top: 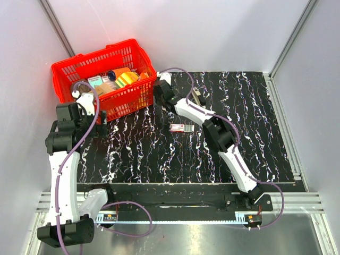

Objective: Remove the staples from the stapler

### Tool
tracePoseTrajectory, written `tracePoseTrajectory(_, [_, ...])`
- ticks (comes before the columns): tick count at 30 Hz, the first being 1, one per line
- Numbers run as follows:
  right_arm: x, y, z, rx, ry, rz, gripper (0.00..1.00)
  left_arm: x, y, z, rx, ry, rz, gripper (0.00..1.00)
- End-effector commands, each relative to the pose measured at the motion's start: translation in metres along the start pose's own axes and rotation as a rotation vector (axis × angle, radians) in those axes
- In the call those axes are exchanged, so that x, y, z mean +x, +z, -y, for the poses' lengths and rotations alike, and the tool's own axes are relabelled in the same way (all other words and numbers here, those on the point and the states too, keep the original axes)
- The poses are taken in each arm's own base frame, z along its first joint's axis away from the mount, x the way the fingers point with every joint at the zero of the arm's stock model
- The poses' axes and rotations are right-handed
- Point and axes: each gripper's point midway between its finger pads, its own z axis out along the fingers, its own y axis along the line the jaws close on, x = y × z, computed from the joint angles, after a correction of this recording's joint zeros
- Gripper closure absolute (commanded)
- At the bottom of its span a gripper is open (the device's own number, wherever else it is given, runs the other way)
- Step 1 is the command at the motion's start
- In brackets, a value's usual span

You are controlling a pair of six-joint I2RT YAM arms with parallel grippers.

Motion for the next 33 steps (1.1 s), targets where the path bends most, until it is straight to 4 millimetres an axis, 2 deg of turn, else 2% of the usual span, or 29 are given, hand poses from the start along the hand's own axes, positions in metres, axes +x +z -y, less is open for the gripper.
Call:
tracePoseTrajectory(1, [0.0,-0.004,0.003,0.062,-0.055,0.025,0.39,-0.016,-0.007,0.003,0.023,0.014,0.068,0.01])
tracePoseTrajectory(5, [-0.002,-0.014,0.009,0.064,-0.055,0.054,0.36,-0.014,-0.005,0.006,0.04,0.008,0.061,0.01])
tracePoseTrajectory(15, [0.01,-0.01,0.007,0.042,-0.056,0.039,0.36,-0.017,-0.013,0.007,0.042,0.009,0.077,0.01])
tracePoseTrajectory(20, [0.0,-0.013,0.009,0.052,-0.075,0.062,0.27,-0.015,-0.014,0.007,0.041,0.011,0.077,0.01])
tracePoseTrajectory(23, [-0.009,-0.014,0.01,0.052,-0.081,0.098,0.26,-0.015,-0.015,0.007,0.042,0.011,0.079,0.01])
tracePoseTrajectory(28, [-0.025,-0.019,0.004,0.019,-0.064,0.176,0.34,-0.012,-0.014,0.007,0.04,0.014,0.072,0.01])
tracePoseTrajectory(33, [-0.033,-0.023,0.0,-0.007,-0.06,0.212,0.41,-0.008,-0.012,0.006,0.035,0.02,0.064,0.01])
